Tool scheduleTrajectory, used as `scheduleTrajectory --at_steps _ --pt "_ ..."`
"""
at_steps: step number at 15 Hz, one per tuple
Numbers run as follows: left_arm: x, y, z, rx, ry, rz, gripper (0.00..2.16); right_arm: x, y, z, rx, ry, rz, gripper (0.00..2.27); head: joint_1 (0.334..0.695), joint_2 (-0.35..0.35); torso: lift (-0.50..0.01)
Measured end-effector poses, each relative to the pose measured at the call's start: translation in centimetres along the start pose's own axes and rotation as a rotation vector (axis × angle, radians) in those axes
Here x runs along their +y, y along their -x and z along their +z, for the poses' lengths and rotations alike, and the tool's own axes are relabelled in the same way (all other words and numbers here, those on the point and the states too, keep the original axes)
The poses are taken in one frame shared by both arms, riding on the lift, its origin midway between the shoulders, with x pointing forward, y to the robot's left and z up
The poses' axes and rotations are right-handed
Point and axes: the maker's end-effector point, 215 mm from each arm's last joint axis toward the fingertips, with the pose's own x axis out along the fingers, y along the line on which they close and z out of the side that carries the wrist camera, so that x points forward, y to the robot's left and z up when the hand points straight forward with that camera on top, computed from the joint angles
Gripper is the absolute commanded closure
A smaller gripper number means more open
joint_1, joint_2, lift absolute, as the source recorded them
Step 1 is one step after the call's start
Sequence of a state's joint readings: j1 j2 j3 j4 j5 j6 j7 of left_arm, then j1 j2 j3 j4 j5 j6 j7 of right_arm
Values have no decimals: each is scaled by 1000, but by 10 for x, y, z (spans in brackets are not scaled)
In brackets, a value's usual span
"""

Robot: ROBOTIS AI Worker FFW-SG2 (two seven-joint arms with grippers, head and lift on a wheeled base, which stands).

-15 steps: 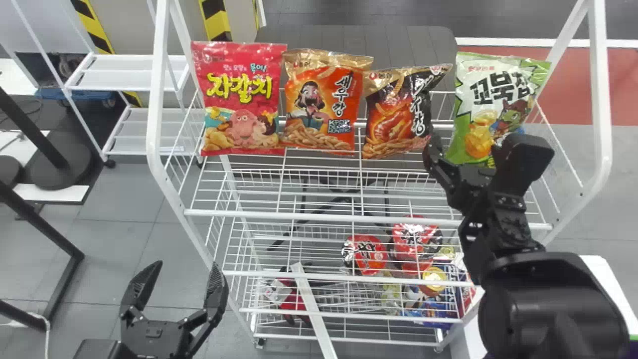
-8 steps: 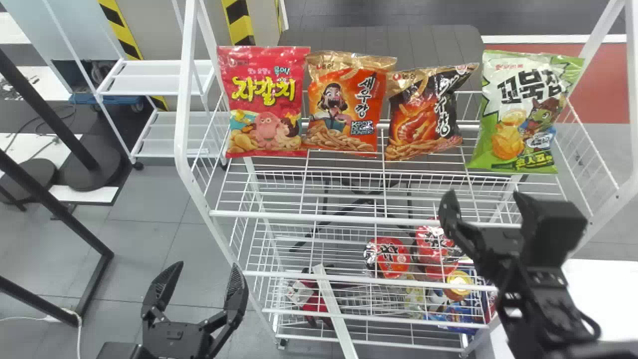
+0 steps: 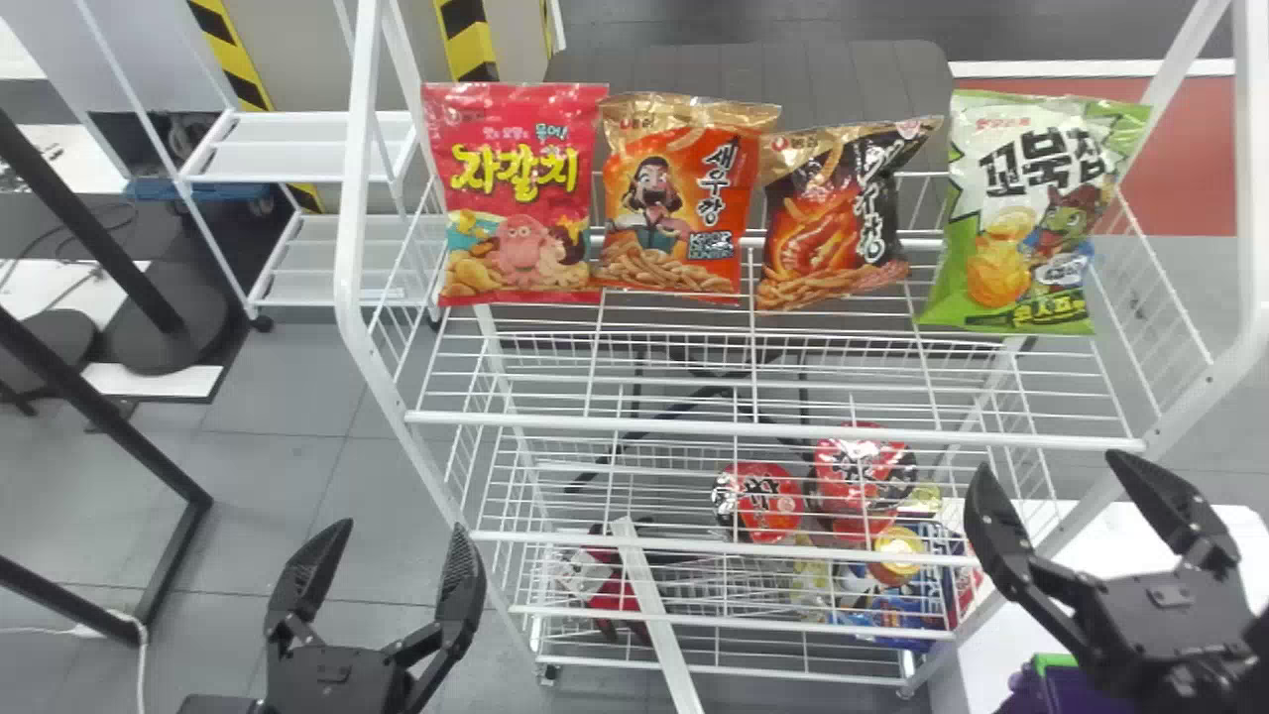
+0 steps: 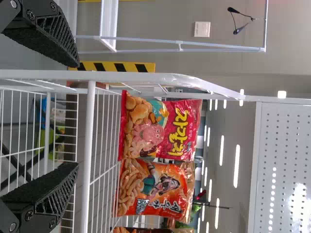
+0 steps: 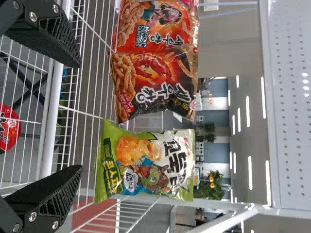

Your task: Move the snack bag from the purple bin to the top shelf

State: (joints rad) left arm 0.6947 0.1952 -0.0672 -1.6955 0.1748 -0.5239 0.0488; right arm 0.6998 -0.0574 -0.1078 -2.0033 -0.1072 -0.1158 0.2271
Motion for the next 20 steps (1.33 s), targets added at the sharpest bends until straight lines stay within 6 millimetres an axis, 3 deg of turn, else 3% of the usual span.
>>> scheduleTrajectory --at_steps 5,14,20 --pt "-11 5 4 13 -7 -8 83 -15 18 -9 -5 -2 -54 87 695 -31 0" --pt "-18 10 5 17 -13 -19 83 21 13 -13 -11 9 -42 93 695 13 0" --pt "-18 11 4 19 -19 -22 83 30 11 -15 -2 11 -28 97 695 30 0"
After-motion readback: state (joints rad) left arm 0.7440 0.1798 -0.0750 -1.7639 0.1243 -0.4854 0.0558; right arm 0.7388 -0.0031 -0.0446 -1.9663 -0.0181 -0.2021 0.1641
